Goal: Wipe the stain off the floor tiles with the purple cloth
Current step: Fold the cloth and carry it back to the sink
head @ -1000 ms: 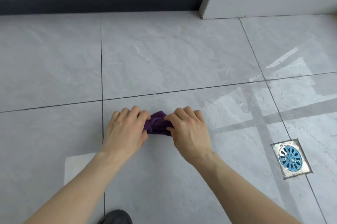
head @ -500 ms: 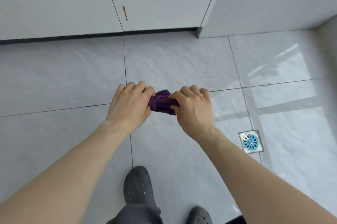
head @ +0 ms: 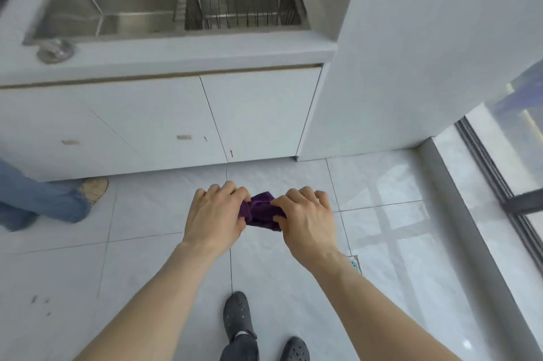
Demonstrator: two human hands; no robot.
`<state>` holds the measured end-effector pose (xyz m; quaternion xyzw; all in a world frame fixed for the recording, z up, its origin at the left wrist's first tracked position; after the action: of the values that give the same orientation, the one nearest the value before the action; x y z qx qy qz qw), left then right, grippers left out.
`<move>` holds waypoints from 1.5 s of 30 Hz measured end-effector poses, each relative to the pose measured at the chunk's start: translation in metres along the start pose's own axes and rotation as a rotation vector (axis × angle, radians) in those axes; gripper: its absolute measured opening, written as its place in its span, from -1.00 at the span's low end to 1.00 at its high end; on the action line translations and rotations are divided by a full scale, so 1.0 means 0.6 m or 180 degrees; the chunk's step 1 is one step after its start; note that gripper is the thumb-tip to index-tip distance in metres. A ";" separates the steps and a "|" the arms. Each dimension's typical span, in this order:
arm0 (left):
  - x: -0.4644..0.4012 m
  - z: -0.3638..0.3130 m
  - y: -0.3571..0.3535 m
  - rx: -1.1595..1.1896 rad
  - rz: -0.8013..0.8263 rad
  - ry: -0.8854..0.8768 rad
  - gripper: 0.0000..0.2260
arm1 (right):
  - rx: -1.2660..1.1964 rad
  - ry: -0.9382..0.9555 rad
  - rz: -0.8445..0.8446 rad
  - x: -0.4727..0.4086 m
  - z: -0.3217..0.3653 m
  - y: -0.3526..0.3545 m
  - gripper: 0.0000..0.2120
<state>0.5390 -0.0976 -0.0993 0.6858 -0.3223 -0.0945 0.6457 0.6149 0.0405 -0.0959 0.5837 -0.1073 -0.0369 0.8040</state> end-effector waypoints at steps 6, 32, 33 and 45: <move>0.070 -0.068 0.212 -0.0013 -0.0331 -0.0046 -0.69 | -0.0127 0.0049 -0.0285 0.058 0.031 0.212 -0.80; 0.027 -0.082 0.537 0.0263 -0.1346 0.0008 -0.71 | 0.0220 0.0421 -0.1062 -0.060 0.099 0.517 -0.73; 0.011 -0.065 0.546 0.0294 -0.1371 0.0001 -0.71 | 0.0238 0.0429 -0.1062 -0.083 0.109 0.520 -0.73; -0.175 0.134 0.627 0.0490 -0.1439 -0.0072 -0.75 | 0.0215 0.0311 -0.1001 -0.333 0.218 0.523 -0.75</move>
<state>0.2935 -0.0892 0.2146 0.7866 -0.1741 -0.2195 0.5502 0.3713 0.0549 0.2140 0.6211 0.0234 -0.1301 0.7725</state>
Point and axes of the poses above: each hand's wrist, its own x-axis away from the middle knuckle, its own y-axis out of the back of the hand, z = x × y, the point moved 8 cm from there along -x, towards the middle knuckle, and after that the axes turned 7 degrees about z, right-handed, at the moved point
